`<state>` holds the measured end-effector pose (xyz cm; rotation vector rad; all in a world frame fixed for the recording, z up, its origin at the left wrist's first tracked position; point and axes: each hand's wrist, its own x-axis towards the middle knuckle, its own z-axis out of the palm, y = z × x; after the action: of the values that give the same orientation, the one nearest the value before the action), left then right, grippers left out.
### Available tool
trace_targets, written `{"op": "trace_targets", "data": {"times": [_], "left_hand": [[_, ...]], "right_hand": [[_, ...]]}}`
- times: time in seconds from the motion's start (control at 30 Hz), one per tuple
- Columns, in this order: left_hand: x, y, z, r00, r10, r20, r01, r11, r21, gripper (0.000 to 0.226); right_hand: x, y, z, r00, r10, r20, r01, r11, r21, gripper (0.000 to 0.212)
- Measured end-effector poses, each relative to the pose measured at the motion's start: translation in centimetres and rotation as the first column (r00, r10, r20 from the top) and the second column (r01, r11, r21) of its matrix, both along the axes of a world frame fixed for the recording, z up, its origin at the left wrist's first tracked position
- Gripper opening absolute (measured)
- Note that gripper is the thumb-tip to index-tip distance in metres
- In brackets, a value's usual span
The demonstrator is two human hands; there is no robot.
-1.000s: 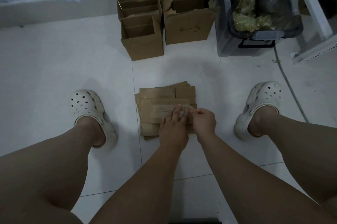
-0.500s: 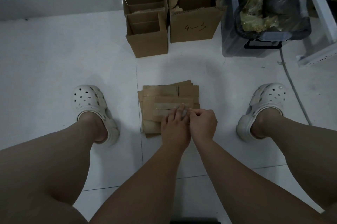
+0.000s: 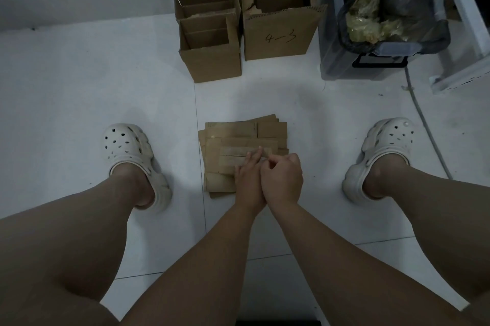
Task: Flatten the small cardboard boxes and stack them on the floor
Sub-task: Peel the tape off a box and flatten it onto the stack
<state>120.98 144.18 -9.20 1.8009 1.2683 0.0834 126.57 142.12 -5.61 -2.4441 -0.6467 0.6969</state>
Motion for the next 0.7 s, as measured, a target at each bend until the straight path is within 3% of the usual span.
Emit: {"op": "trace_targets", "data": {"times": [0.2,0.27,0.33,0.47,0.53,0.7], "left_hand": [[0.4,0.7,0.4,0.984,0.176,0.008,-0.175,0.982,-0.075,0.033],[0.9,0.8,1.1,0.882,0.46,0.099,-0.431,0.875,-0.221,0.026],[1.2,1.2,1.5,0.779,0.617,0.112,-0.557,0.763,-0.327,0.021],[1.4,1.6,1.5,0.792,0.608,0.057,-0.567,0.767,-0.301,0.018],[1.3,1.3,1.1,0.796,0.603,0.058,-0.566,0.775,-0.28,0.018],[0.9,1.6,0.8,0.805,0.59,0.056,-0.553,0.781,-0.291,0.017]], "right_hand": [[-0.4,0.3,0.2,0.989,0.144,-0.035,-0.142,0.988,0.067,0.024],[-0.2,0.8,0.1,0.986,0.144,-0.088,-0.133,0.984,0.12,0.023],[0.4,1.1,-0.1,0.989,0.016,-0.144,0.007,0.988,0.156,0.021],[2.8,-0.2,-1.8,0.9,-0.361,-0.243,0.381,0.924,0.036,0.026],[3.3,-1.1,-2.6,0.892,-0.329,-0.31,0.337,0.941,-0.029,0.028],[3.5,-0.9,-3.6,0.881,-0.196,-0.431,0.212,0.977,-0.012,0.036]]}}
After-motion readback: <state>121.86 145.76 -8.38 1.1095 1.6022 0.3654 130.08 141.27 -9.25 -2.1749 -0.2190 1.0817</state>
